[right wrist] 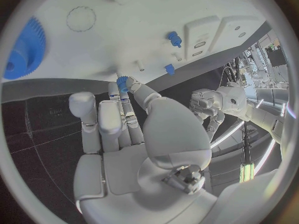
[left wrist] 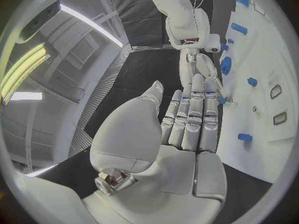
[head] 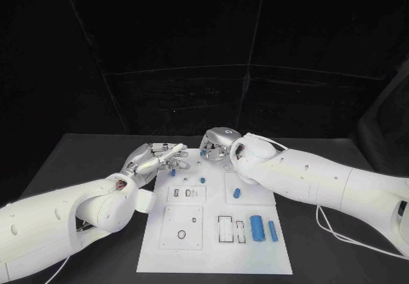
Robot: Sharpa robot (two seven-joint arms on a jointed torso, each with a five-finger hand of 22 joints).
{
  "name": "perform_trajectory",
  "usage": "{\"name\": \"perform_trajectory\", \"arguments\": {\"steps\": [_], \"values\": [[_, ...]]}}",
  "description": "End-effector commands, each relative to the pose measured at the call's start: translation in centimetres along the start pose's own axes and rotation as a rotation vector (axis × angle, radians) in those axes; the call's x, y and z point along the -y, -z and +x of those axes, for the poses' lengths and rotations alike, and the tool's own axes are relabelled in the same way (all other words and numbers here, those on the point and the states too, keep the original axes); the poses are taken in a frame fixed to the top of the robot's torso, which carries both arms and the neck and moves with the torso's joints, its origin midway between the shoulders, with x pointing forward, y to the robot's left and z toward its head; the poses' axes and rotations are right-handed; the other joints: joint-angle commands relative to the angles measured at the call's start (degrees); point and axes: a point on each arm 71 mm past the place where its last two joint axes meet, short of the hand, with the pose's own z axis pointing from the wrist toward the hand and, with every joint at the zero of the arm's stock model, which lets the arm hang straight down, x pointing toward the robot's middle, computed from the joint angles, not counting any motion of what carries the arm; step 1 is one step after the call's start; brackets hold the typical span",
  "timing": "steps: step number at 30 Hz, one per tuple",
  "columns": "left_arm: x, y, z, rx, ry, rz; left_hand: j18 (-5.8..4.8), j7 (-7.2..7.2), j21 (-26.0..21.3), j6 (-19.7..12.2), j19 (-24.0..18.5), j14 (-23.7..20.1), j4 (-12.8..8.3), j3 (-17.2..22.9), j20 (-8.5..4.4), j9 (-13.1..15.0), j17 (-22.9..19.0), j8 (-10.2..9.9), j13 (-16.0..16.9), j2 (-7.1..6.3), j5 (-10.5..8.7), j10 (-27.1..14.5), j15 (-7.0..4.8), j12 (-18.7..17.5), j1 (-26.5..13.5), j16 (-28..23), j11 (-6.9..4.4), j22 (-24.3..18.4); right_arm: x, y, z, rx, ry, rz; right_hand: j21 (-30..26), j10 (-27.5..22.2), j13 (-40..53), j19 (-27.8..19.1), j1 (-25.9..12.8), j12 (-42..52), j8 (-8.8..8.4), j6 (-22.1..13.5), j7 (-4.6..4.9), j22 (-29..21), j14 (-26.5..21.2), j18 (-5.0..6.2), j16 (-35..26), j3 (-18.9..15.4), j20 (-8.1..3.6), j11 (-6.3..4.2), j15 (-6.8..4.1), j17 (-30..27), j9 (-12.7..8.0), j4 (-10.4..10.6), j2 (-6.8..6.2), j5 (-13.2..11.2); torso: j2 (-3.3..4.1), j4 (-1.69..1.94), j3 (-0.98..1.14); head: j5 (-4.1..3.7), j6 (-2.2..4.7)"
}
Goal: Assemble the parts on the task board
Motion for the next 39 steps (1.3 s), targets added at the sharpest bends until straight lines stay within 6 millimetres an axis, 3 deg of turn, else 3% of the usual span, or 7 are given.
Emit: {"name": "perform_trajectory", "arguments": {"steps": [1, 11, 29, 34, 39], "values": [[0.08, -0.07, 0.26, -0.019, 0.003, 0.000, 0.68, 0.26, -0.3, -0.2, -0.3, -0.3, -0.3, 0.0, 0.12, -0.1, 0.0, -0.2, -0.1, 0.55, 0.04, -0.5, 0.00, -0.2, 0.1, -0.3, 0.08, -0.1, 0.02, -0.26, 0.02, -0.014, 0.020, 0.015, 0.4, -0.4, -0.1, -0.4, -0.3, -0.3, -0.26, -0.3, 0.14, 0.1, 0.8, -0.53, 0.2, -0.1, 0.16, 0.02, 0.32, 0.0, -0.1, 0.4, -0.17, -0.2, 0.06, -0.11, -0.02, 0.09, -0.06], [0.10, -0.09, 0.23, -0.019, 0.003, -0.001, 0.68, 0.26, -0.3, -0.2, -0.3, -0.3, -0.3, 0.0, 0.12, -0.1, 0.0, -0.2, -0.1, 0.55, 0.04, -0.5, 0.00, -0.2, 0.1, -0.3, 0.08, -0.1, -0.01, -0.61, 0.13, -0.013, 0.029, 0.030, 0.3, -0.6, -0.1, -0.6, -0.5, -0.3, -0.28, -0.5, 0.19, -0.2, 0.7, -0.47, 0.0, 0.1, 0.22, 0.08, 0.38, -0.4, -0.1, 0.7, -0.41, -0.3, 0.08, -0.21, -0.03, 0.31, -0.19], [0.03, -0.21, 0.21, -0.021, 0.004, -0.004, 0.69, 0.29, -0.3, -0.3, -0.3, -0.3, -0.4, 0.0, 0.14, -0.1, 0.2, -0.3, -0.1, 0.66, 0.04, -0.5, 0.01, -0.2, 0.2, -0.3, 0.10, -0.1, -0.29, -1.02, 0.17, 0.000, 0.030, 0.039, -0.3, -2.3, -0.1, -1.9, -1.0, -0.4, -0.34, -2.0, 0.74, -1.5, 0.1, -0.20, -0.9, 0.7, 0.66, 0.66, 0.85, -2.3, -0.1, 2.5, -2.13, -1.4, 0.28, -0.11, -0.20, 0.17, -0.22], [0.01, -0.24, 0.16, -0.020, 0.003, -0.006, 0.69, 0.29, -0.3, -0.3, -0.3, -0.3, -0.4, 0.0, 0.14, -0.1, 0.2, -0.3, -0.1, 0.66, 0.04, -0.5, 0.01, -0.2, 0.2, -0.3, 0.10, -0.1, -0.29, -0.96, 0.07, 0.013, 0.026, 0.036, -1.1, -3.6, -0.1, -3.0, -1.3, -0.4, -0.39, -3.2, 1.19, -3.1, -0.3, 0.07, -1.8, 0.1, 0.98, 1.08, 1.22, -4.0, -0.1, 3.5, -3.36, -3.1, 0.33, -0.06, -0.22, 0.11, -0.13], [0.02, -0.20, 0.07, -0.019, 0.002, -0.007, 0.69, 0.29, -0.3, -0.3, -0.3, -0.3, -0.4, 0.0, 0.14, -0.1, 0.2, -0.3, -0.1, 0.66, 0.04, -0.5, 0.01, -0.2, 0.2, -0.3, 0.10, -0.1, 0.05, -0.46, -0.44, 0.061, 0.014, 0.034, -4.1, -7.9, -0.3, -6.6, -0.9, -0.2, -0.41, -7.1, 2.00, -8.4, -1.8, 1.03, -5.3, -2.9, 1.73, 2.07, 2.02, -9.4, -0.2, 5.3, -5.28, -3.4, 0.34, -0.08, -0.21, 0.12, 0.08]]}}
